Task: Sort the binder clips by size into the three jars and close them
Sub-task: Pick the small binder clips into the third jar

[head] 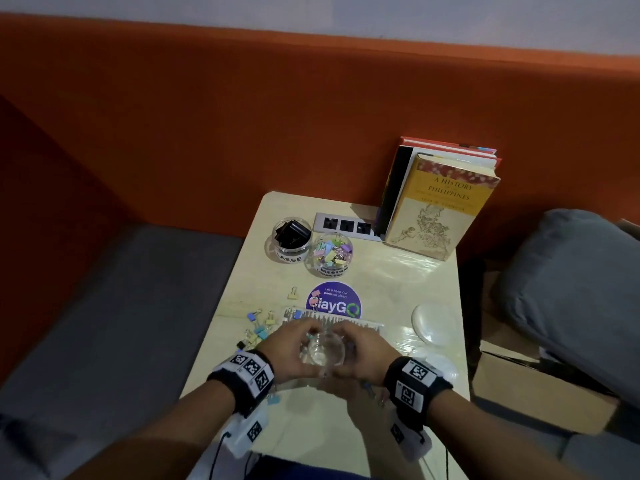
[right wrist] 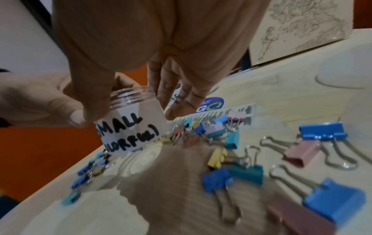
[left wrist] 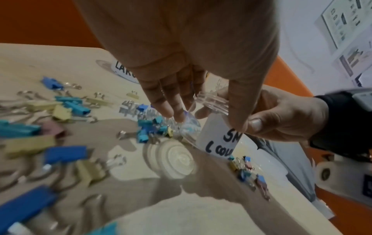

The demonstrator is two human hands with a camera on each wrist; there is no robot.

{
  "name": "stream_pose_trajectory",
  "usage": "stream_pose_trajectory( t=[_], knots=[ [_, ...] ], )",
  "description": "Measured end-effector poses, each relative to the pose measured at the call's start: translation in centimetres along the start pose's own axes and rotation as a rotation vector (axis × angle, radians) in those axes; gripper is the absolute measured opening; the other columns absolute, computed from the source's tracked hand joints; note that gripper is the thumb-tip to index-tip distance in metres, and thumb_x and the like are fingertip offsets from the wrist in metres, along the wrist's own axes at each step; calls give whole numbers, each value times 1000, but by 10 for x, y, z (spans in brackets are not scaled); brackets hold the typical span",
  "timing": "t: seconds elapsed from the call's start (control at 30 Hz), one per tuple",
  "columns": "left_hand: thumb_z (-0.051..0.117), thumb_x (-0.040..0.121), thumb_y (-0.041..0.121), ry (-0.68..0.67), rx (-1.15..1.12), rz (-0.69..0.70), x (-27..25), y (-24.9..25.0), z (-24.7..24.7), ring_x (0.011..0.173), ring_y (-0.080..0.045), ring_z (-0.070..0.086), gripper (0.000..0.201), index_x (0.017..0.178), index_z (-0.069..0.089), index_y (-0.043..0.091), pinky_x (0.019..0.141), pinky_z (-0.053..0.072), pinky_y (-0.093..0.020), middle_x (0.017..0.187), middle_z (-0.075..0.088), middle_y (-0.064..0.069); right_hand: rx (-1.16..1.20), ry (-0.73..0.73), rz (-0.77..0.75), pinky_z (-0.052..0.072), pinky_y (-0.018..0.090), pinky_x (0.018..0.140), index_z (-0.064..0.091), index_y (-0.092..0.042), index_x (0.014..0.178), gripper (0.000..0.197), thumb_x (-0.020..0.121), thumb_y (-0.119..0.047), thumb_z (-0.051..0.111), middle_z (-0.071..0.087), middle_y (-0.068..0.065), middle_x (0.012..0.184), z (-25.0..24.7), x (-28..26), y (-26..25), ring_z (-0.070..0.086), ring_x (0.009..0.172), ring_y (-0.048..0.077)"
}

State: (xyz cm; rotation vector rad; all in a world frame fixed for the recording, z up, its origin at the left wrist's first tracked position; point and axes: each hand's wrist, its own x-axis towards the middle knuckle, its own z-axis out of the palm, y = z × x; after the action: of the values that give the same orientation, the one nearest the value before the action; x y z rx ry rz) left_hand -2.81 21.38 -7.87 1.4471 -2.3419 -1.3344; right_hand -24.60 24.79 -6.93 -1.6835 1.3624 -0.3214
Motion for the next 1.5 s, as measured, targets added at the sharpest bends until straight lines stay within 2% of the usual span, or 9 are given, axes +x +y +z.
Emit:
stream_pose_trajectory(
  t=[0.1,0.23,0.4,0.53,0.67,0.73,0.83,1.2,1.5],
  knots=[
    [85,69,44,-2,45,-26,-17,-2,8,103,-7,55,74,132,49,31,90,50,-28,122,53,12,-55,-47,-43,45,26,96,54,-24,132,82,60,-59,71,59,-7,127,14,-4,-3,56,112,10],
    [82,68,52,1,97,-35,-30,-15,15,106,-8,52,77,135,50,31,93,46,-28,127,52,8,-108,-51,-20,50,32,89,57,-28,121,68,62,-56,76,62,-8,115,28,-4,-1,60,101,12],
    [73,65,56,16,94,-93,-51,-23,23,108,-7,54,72,131,55,34,95,48,-30,120,54,11,-187,-122,-22,53,31,85,54,-32,118,67,60,-59,75,57,-12,112,43,-4,-3,58,99,9],
    [61,88,24,216,191,-92,-61,-32,13,106,-10,58,27,114,67,27,96,49,-35,116,62,8,-275,-170,-49,52,31,87,52,-36,118,73,55,-64,76,57,-14,115,50,0,-7,56,103,11],
    [58,90,11,447,233,-350,-63,-57,-8,109,-20,57,27,112,67,24,96,49,-37,125,56,1,-264,-155,-45,52,31,86,52,-37,117,72,55,-60,80,59,-15,118,52,0,-10,57,105,12],
    [61,91,14,436,222,-465,-63,-70,-14,115,-22,56,36,126,61,24,98,48,-35,134,49,-1,-252,-146,-37,52,33,85,51,-38,117,71,56,-60,79,61,-16,118,52,-3,-12,58,103,11],
    [61,93,17,330,209,-495,-62,-81,-14,120,-22,54,50,141,49,24,99,44,-29,138,44,-4,-250,-153,-33,53,34,87,52,-35,118,68,58,-54,79,62,-13,120,51,-4,-15,59,105,14],
    [65,93,16,385,242,-538,-61,-85,1,96,-23,58,17,110,62,16,82,46,-28,117,53,-7,-247,-153,-20,52,35,86,51,-32,118,70,58,-51,82,62,-10,121,51,-5,-14,59,105,16],
    [62,94,23,445,230,-601,-51,-78,-9,113,-28,56,41,133,51,19,90,46,-34,129,47,-10,-267,-132,-9,52,32,86,51,-34,119,69,61,-53,83,62,-12,122,54,-6,-13,59,106,14]
  ],
)
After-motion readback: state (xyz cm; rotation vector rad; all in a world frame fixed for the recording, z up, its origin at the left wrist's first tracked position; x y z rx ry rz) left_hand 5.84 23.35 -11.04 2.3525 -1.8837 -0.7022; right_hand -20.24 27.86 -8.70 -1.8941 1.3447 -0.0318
